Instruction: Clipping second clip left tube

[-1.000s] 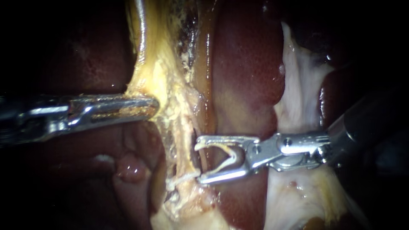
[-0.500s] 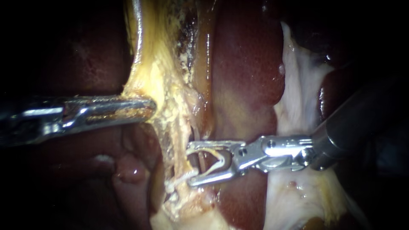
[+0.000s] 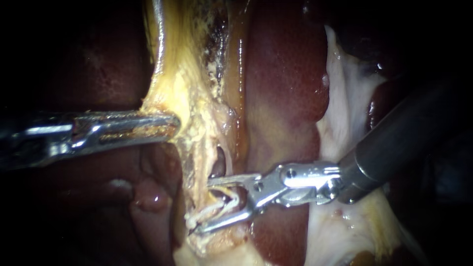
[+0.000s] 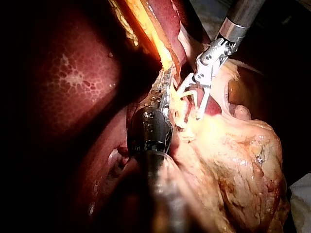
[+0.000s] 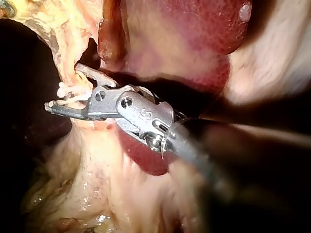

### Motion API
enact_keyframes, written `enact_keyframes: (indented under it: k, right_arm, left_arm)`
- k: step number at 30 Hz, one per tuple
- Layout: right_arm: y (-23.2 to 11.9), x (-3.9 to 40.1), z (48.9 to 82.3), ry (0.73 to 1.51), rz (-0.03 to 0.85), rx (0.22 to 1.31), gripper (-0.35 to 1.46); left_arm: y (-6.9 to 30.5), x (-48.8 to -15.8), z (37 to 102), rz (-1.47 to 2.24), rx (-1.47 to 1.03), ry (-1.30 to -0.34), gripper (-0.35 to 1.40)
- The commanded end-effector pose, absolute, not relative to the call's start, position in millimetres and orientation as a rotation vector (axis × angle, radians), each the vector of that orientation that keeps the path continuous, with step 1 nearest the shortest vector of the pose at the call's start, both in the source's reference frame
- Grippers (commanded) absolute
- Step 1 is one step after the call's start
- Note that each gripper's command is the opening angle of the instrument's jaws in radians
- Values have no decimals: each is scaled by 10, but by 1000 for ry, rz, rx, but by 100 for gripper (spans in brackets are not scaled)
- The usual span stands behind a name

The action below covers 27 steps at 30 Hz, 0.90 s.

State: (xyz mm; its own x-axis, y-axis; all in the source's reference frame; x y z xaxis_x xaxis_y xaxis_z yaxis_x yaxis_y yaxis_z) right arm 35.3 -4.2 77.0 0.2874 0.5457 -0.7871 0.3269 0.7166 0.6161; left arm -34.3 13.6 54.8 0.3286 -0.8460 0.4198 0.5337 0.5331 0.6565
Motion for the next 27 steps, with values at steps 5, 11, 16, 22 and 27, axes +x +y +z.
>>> enact_keyframes:
  k: [5,11,16,22,27]
  right_arm:
    - [-41,363,771,1333,144,882,54]
    - [-41,370,773,1337,103,917,51]
    - [-41,372,773,1336,92,935,46]
    - [-40,372,774,1338,94,935,36]
    - [-39,368,778,1326,130,940,-21]
  left_arm:
    - [136,-343,549,-943,442,-818,-35]
    - [137,-346,549,-944,442,-818,-35]
    - [137,-347,550,-944,441,-818,-35]
    - [138,-347,551,-944,441,-818,-35]
    - [138,-346,551,-944,441,-818,-35]
